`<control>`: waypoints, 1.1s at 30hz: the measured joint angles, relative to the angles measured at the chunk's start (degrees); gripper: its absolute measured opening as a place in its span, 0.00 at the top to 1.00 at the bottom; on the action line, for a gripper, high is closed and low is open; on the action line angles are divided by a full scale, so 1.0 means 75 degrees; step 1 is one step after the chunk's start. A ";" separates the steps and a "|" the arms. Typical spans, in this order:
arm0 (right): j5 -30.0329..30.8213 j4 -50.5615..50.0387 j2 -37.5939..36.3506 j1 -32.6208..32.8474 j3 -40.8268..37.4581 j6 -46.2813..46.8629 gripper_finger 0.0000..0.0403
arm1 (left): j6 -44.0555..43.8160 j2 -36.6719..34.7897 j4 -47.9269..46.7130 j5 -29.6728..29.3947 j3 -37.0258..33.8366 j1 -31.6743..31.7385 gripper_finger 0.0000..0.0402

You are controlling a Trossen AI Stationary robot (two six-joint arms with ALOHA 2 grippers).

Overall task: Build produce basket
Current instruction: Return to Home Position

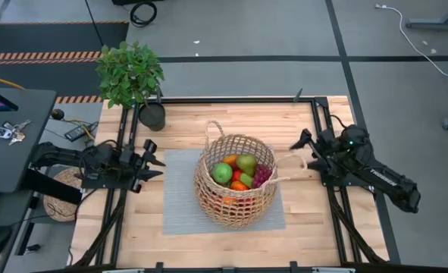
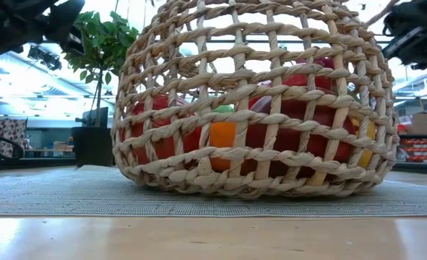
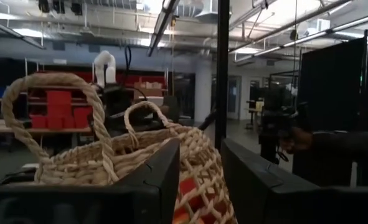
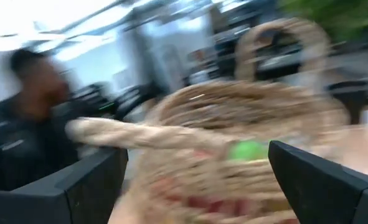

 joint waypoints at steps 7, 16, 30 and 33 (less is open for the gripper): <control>0.2949 -0.0090 0.0023 -0.0067 0.0000 -0.0132 0.02 | -0.0596 0.0003 0.0238 -0.0020 -0.0003 0.0000 0.72; 0.3200 -0.0053 0.0023 -0.0067 0.0000 -0.0134 0.02 | -0.1283 0.0003 0.0247 -0.0021 -0.0006 0.0000 0.69; 0.3200 -0.0053 0.0023 -0.0067 0.0000 -0.0132 0.02 | -0.1175 0.0003 0.0247 -0.0021 -0.0006 0.0000 0.69; 0.3200 -0.0053 0.0023 -0.0067 0.0000 -0.0132 0.02 | -0.1184 0.0003 0.0247 -0.0021 -0.0008 0.0000 0.69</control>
